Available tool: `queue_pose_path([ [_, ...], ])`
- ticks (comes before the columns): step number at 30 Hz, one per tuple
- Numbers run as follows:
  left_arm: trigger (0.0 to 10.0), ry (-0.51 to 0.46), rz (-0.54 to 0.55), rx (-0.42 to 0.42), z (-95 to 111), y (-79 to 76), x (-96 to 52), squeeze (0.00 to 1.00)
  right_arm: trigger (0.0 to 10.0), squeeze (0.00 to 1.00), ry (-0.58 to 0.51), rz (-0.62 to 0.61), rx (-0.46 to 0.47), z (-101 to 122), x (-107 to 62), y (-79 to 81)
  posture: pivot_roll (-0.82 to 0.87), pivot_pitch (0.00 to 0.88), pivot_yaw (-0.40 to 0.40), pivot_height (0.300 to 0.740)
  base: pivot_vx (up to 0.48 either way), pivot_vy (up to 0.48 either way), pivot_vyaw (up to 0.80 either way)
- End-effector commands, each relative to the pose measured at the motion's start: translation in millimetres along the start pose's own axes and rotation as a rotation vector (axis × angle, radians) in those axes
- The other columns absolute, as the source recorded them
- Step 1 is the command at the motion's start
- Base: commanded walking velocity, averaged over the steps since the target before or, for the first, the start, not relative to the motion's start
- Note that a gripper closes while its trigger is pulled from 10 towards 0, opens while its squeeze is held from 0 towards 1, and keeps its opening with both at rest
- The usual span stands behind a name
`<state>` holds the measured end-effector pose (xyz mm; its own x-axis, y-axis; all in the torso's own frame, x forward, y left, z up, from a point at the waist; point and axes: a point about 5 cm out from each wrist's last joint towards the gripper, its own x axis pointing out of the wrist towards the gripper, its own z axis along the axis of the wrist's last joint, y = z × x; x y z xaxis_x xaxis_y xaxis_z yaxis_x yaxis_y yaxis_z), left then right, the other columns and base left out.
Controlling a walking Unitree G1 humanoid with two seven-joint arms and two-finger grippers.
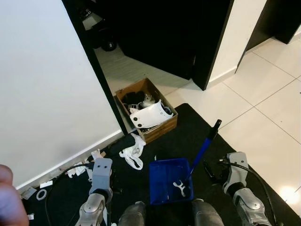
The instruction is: Sweep floor
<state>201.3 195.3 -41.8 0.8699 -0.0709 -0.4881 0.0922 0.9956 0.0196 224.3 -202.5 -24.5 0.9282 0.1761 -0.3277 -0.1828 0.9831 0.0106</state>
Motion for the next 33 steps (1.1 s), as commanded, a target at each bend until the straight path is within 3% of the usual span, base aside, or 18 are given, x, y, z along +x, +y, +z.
queue_pose_path([
  [1, 10.0, 0.013, -0.006, -0.042, -5.3, -4.7, -1.2, 0.0, 10.0, 0.0, 0.01, -0.012, 0.003, -2.4, -1.9, -2.6, -0.03, 0.105, 0.039, 0.74, 0.0, 0.0, 0.0],
  [33, 10.0, 0.006, 0.006, -0.038, 0.3, -3.4, 3.8, 0.0, 10.0, 0.0, 0.013, -0.027, -0.002, 1.5, 3.5, -3.3, -0.03, 0.124, 0.036, 0.74, 0.0, 0.0, 0.0],
])
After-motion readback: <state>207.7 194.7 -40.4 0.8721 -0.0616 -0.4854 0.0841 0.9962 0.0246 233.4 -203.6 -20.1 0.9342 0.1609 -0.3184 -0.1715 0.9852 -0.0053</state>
